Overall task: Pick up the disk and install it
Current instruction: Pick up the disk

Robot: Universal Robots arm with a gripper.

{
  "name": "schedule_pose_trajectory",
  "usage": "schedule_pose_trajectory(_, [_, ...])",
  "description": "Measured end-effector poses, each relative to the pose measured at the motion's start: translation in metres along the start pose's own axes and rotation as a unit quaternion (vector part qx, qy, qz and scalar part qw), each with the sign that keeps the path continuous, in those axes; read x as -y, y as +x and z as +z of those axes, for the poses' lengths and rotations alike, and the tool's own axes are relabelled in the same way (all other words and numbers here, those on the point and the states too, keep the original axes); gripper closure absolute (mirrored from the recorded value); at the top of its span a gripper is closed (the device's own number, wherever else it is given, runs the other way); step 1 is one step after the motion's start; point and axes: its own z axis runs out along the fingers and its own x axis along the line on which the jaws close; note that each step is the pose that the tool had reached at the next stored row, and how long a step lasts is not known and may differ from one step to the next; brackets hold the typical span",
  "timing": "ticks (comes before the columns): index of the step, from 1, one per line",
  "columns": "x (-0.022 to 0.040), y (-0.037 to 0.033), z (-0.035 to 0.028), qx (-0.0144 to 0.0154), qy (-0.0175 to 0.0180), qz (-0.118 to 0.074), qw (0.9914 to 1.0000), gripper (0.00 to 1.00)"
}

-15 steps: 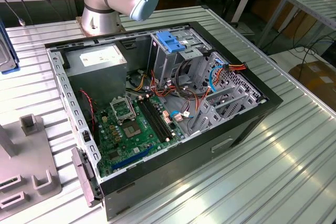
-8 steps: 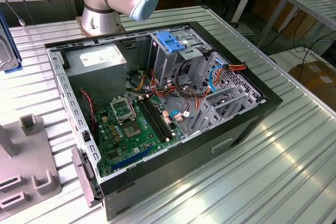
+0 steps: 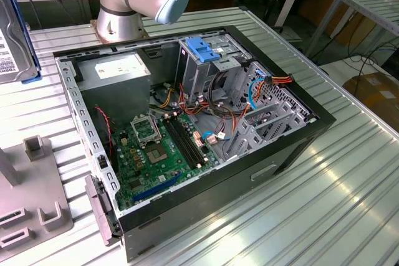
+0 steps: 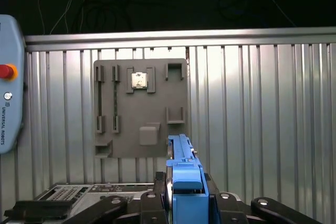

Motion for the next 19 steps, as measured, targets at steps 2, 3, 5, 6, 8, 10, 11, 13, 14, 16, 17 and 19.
schedule_pose_trajectory(2, [0.0032,-0.0001,-0.0001,0.0,0.0,0.0,1.0,0.63])
schedule_pose_trajectory(3, [0.005,-0.0002,-0.0001,0.0,0.0,0.0,1.0,0.63])
schedule_pose_trajectory(5, [0.008,-0.0002,-0.0001,-0.0001,0.0,0.0,1.0,0.63])
schedule_pose_trajectory(6, [0.0093,-0.0003,-0.0002,0.0,0.0,0.0,1.0,0.63])
schedule_pose_trajectory(8, [0.0108,-0.0003,-0.0002,0.0,0.0,0.0,1.0,0.63])
schedule_pose_trajectory(10, [0.0128,-0.0004,-0.0002,0.0,0.0,0.0,1.0,0.63])
schedule_pose_trajectory(11, [0.0141,-0.0004,-0.0002,0.0,0.0,0.0,1.0,0.63])
schedule_pose_trajectory(13, [0.0189,-0.0006,-0.0003,0.0,0.0,0.0,1.0,0.63])
schedule_pose_trajectory(14, [0.0208,-0.0006,-0.0003,0.0,0.0,0.0,1.0,0.63])
schedule_pose_trajectory(16, [0.0242,-0.0008,-0.0004,0.0,0.0,0.0,1.0,0.63])
schedule_pose_trajectory(17, [0.0259,-0.0008,-0.0004,0.0,0.0,0.0,1.0,0.63])
schedule_pose_trajectory(19, [0.0296,-0.0009,-0.0004,0.0,0.0,0.0,1.0,0.63])
